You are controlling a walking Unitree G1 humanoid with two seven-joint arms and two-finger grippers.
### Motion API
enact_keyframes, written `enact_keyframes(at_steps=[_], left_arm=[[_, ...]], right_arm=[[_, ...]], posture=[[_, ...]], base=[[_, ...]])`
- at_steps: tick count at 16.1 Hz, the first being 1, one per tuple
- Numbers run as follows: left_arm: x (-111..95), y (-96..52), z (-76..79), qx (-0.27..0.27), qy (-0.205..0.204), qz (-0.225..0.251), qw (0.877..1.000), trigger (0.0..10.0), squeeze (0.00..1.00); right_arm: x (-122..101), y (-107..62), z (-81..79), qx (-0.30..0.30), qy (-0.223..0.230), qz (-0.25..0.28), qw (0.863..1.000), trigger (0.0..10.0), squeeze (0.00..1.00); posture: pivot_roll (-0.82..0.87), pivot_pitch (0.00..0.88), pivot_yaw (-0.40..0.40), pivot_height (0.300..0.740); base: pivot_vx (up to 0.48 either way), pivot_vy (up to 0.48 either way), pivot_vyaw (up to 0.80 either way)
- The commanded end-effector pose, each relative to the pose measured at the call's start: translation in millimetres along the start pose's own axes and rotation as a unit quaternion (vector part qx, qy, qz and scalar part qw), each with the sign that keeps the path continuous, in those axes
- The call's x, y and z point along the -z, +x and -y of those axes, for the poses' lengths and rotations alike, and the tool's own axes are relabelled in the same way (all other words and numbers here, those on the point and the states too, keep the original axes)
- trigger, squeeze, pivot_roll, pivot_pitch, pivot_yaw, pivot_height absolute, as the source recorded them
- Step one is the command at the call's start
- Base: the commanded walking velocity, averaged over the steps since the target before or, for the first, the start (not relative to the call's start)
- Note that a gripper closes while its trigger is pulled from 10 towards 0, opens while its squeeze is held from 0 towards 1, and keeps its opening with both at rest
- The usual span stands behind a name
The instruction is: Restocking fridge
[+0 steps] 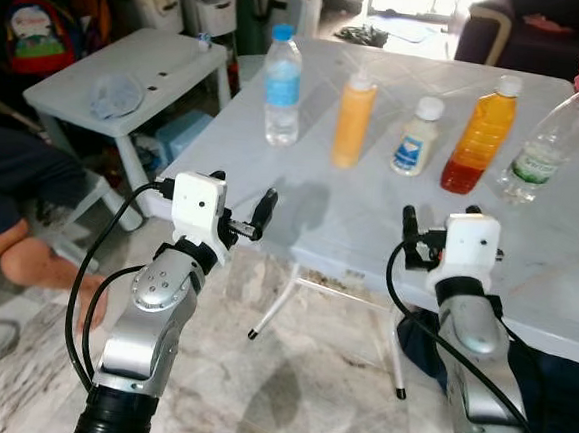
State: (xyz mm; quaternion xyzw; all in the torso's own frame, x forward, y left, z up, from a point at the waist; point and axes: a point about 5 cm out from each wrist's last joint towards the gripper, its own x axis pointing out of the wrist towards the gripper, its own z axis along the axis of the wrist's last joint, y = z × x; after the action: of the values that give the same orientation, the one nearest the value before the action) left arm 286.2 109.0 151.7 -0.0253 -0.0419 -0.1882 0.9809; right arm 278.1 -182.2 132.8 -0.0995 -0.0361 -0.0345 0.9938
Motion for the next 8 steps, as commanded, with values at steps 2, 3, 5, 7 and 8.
enact_keyframes(at_steps=[2, 3, 5, 7, 8], left_arm=[[0, -3.2, -2.3, -0.001, 0.002, -0.005, 1.000, 10.0, 0.00], [0, -4.1, -2.7, -0.002, 0.002, -0.006, 1.000, 10.0, 0.00], [1, -6.1, -4.9, -0.004, 0.003, -0.009, 1.000, 10.0, 0.00], [3, -10.5, -11.8, -0.018, 0.000, -0.016, 1.000, 10.0, 0.00], [4, -12.0, -14.7, -0.023, -0.001, -0.019, 1.000, 10.0, 0.00]], right_arm=[[-6, -4.6, -4.7, -0.008, 0.001, 0.015, 1.000, 10.0, 0.00], [-6, -6.5, -5.1, -0.009, 0.000, 0.015, 1.000, 10.0, 0.00], [-6, -10.6, -6.0, -0.010, -0.001, 0.013, 1.000, 10.0, 0.00], [-2, -17.9, -13.3, -0.023, 0.004, 0.000, 1.000, 10.0, 0.00], [-1, -21.3, -18.5, -0.034, 0.004, -0.002, 0.999, 10.0, 0.00]], posture=[[-0.05, 0.071, 0.070, 0.740], [-0.05, 0.070, 0.070, 0.740], [-0.05, 0.068, 0.068, 0.740], [-0.06, 0.065, 0.072, 0.740], [-0.06, 0.065, 0.068, 0.740]], base=[[0.368, 0.000, 0.00], [0.364, 0.000, 0.00], [0.364, 0.000, 0.00], [0.366, 0.000, 0.00], [0.368, 0.000, 0.00]])
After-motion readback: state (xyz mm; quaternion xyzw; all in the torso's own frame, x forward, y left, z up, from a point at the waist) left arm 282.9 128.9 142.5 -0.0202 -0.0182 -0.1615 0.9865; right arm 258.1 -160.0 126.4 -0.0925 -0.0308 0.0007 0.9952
